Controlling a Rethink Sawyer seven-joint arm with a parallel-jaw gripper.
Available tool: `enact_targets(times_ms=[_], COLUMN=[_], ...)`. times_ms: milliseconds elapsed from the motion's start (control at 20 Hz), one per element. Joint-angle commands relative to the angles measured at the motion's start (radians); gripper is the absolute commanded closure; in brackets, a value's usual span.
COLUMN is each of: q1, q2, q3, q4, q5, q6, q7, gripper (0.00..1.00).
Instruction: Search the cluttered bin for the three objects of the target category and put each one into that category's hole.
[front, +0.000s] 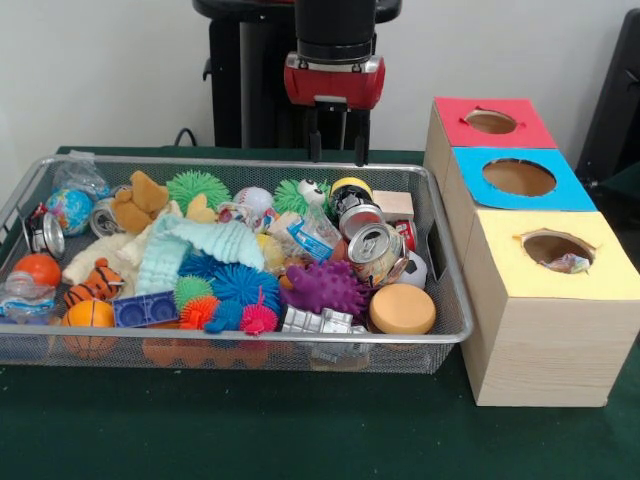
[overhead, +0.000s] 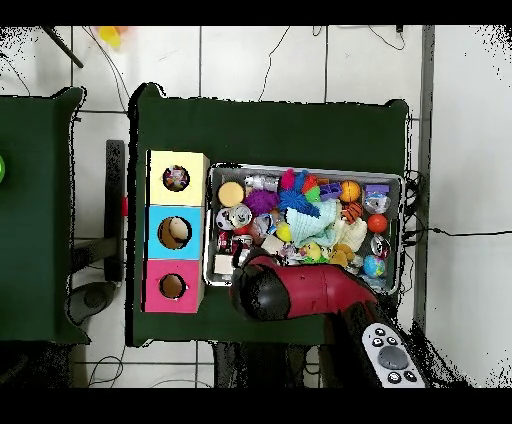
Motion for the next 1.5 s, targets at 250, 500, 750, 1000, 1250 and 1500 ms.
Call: enact_targets(times_ms=[250,500,750,1000,1250,1500], q1=[-0.108,-0.183,-0.227,-0.224,-0.210,-0.191], q2=[-0.058,-0.091,-0.043,0.031,0.110,0.211], q3=[0.156,0.221,0.238,0.214,0.184,0.145], q4=[0.067,0.100,0.086,0.059,0.017,-0.049], q5=[-0.078,-0.082,-0.130,-0.206,-0.291,-0.391], q6=[0.043,0.087,0.085,0.036,-0.025,-0.111], q7=[-0.126,-0.168,-0.182,-0.154,-0.119,-0.073], gripper=[0.00,0.00,0.00,0.00,0.00,0.00])
